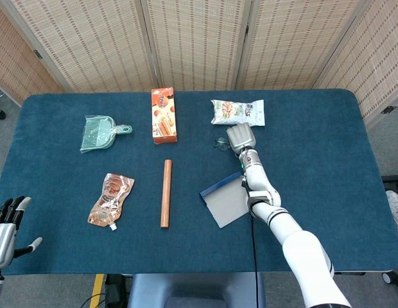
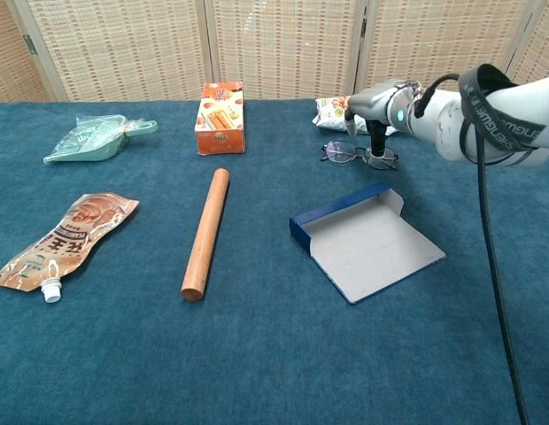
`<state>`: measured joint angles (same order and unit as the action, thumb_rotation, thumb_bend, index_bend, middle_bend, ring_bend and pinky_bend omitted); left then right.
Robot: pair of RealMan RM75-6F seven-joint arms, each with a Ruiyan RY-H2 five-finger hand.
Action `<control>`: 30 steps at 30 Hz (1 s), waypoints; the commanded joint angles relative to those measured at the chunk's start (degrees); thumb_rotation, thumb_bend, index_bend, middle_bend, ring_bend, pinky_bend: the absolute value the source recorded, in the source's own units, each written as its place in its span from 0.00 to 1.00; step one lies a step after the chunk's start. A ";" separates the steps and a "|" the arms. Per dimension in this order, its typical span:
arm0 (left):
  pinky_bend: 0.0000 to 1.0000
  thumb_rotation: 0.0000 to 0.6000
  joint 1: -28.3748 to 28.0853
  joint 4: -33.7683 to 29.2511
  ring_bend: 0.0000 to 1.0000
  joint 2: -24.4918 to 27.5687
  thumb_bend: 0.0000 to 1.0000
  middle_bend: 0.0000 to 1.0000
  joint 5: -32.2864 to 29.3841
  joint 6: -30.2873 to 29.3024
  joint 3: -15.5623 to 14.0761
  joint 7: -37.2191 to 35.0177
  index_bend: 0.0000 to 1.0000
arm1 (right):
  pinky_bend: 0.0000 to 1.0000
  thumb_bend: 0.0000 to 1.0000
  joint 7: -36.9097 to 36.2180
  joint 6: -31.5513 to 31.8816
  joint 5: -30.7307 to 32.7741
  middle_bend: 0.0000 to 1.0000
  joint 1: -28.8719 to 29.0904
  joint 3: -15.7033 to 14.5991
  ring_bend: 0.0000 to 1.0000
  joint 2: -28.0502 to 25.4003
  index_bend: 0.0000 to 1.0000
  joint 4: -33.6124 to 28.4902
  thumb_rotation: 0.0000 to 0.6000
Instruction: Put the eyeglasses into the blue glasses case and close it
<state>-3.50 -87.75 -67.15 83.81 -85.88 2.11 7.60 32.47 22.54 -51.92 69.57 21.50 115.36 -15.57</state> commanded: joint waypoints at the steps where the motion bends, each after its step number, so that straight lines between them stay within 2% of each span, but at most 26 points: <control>1: 0.26 1.00 -0.05 0.05 0.10 0.02 0.19 0.12 0.02 0.15 -0.04 -0.05 0.12 | 0.86 0.23 0.50 -0.17 0.51 0.82 0.06 0.40 0.98 0.51 0.35 0.51 1.00; 15: 0.26 1.00 -0.21 0.14 0.10 0.14 0.19 0.12 0.08 1.24 -0.50 -0.45 0.12 | 0.86 0.23 0.81 -0.31 1.73 0.83 -0.11 1.81 0.99 1.60 0.41 0.64 1.00; 18: 0.26 1.00 -0.28 0.02 0.10 0.21 0.19 0.12 0.15 1.34 -0.51 -0.39 0.12 | 0.86 0.24 0.15 0.02 1.06 0.85 -0.36 1.47 1.00 1.51 0.45 -0.10 1.00; 30: 0.26 1.00 -0.66 -0.39 0.10 0.07 0.19 0.12 0.73 1.54 -0.53 -0.46 0.12 | 0.86 0.30 -3.72 2.09 -2.44 0.86 -1.64 -0.33 1.00 -0.15 0.50 -4.65 1.00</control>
<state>-4.15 -88.14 -67.08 84.55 -84.34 1.57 7.14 28.98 24.45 -54.13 68.07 21.35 115.39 -20.01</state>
